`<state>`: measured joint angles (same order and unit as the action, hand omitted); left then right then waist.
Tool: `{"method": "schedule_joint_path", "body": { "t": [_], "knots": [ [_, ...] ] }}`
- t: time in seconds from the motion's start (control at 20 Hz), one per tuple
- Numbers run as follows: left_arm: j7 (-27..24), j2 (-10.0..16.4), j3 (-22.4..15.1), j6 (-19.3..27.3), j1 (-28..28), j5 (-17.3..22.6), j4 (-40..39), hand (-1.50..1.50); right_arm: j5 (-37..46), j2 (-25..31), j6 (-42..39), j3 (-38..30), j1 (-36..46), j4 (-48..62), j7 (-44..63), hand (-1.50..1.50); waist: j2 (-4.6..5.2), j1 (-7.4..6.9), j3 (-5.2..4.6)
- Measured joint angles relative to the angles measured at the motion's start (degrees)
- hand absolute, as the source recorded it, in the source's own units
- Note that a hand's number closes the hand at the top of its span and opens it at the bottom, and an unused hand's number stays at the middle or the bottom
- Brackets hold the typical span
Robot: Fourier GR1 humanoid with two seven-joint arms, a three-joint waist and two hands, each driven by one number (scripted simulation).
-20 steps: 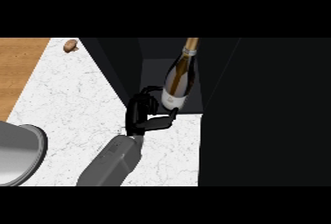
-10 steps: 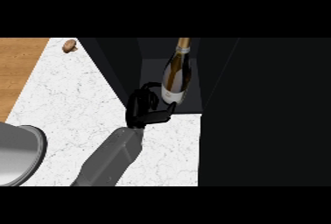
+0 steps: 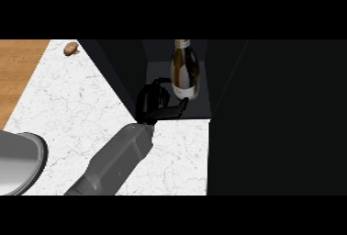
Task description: Pick up the wine, place it into the cabinet and close the cabinet
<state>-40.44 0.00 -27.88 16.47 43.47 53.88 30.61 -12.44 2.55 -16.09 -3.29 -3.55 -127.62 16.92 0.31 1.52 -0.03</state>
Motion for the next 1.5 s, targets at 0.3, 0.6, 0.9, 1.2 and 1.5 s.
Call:
{"method": "schedule_joint_path", "body": {
  "t": [0.3,0.6,0.9,1.2,1.5],
  "knots": [
    [-0.4,0.0,1.9,-2.3,4.1,1.8,-5.3,1.50,-0.5,0.3,-0.4,0.2,-0.9,-1.2,0.5,-1.50,0.07,0.26,0.01],
    [0.3,0.0,2.0,-1.9,8.2,3.8,-9.9,1.50,-1.3,0.7,-0.7,-0.3,0.0,-1.1,0.6,-1.50,0.26,0.81,0.00],
    [1.1,0.0,2.4,-2.0,10.3,4.6,-14.5,1.50,-0.8,0.5,-0.8,0.4,-0.5,-1.2,0.5,-1.50,0.38,1.12,-0.01],
    [-1.9,0.0,3.3,-2.5,10.1,5.6,-17.4,1.50,-0.2,0.0,-0.8,1.1,-0.2,-1.1,-0.1,-1.50,0.60,1.64,-0.04],
    [-4.9,-0.2,4.3,-3.4,11.0,5.3,-18.6,-1.50,0.9,-0.1,-0.4,1.5,-0.2,-1.0,0.1,-1.50,0.87,1.40,-0.35]
  ]
}}
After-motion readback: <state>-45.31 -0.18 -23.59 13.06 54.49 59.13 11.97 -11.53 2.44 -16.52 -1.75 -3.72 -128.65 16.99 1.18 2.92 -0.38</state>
